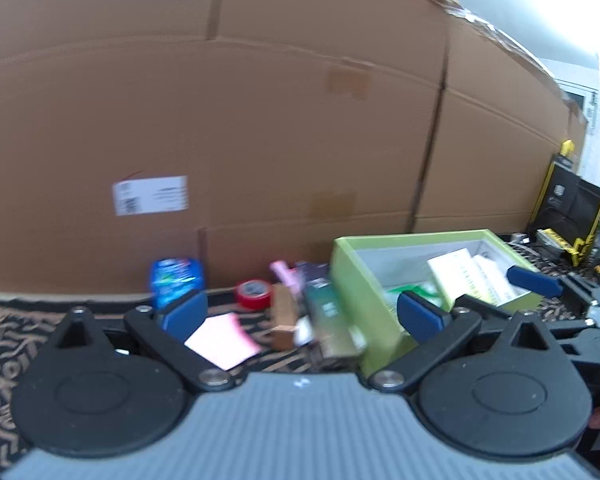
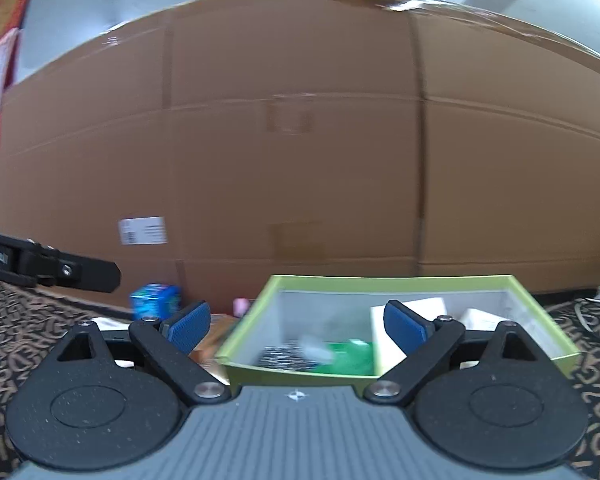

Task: Organize objects
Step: 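Withdraw both tools from the lime-green box back to the pile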

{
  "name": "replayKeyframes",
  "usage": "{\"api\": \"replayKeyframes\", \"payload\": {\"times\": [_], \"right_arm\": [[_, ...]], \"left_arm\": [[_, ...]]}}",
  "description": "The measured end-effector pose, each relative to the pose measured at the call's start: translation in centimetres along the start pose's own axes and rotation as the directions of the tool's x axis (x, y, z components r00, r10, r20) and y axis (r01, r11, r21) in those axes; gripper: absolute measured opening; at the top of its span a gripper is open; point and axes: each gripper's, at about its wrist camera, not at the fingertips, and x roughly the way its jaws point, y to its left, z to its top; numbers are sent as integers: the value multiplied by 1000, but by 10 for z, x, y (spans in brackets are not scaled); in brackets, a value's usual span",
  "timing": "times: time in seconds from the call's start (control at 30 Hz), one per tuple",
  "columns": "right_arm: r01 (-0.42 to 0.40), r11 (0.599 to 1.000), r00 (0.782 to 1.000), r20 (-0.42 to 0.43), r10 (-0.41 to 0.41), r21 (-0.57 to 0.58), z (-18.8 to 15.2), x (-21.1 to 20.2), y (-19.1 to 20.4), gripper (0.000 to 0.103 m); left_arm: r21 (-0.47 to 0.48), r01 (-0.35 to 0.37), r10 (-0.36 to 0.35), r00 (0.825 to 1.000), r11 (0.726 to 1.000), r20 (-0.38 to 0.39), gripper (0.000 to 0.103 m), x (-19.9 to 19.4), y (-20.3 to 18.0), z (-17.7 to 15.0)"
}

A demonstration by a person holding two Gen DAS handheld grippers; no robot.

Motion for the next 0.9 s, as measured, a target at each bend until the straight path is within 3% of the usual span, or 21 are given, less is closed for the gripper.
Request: {"api": "replayKeyframes", "payload": {"times": [0.23, 0.43, 0.6, 0.67, 0.73, 0.9], "right_arm": [[-97, 993, 995, -24, 95, -64, -18, 1, 52, 96], [-136, 986, 985, -116, 125, -93, -37, 23, 85, 96], [-65, 988, 986, -162, 42, -139, -44, 46, 107, 88], [-15, 984, 985, -170, -16, -176, -46, 57, 114, 81], [28, 975, 982, -176, -68, -219, -50, 67, 120, 74], [77, 942, 964, -215, -154, -328, -58, 91, 131, 63]], "left_arm": [[-29, -62, 61, 997, 998, -46, 103, -11, 49, -31], [-16, -108, 106, 988, 994, -112, 103, 5, 84, -56], [21, -89, 91, 985, 996, -145, 102, 26, 98, -59], [37, -85, 90, 983, 996, -158, 99, 37, 99, -58], [39, -87, 92, 980, 995, -174, 93, 48, 100, -57], [32, -84, 89, 975, 996, -202, 93, 69, 103, -56]]}}
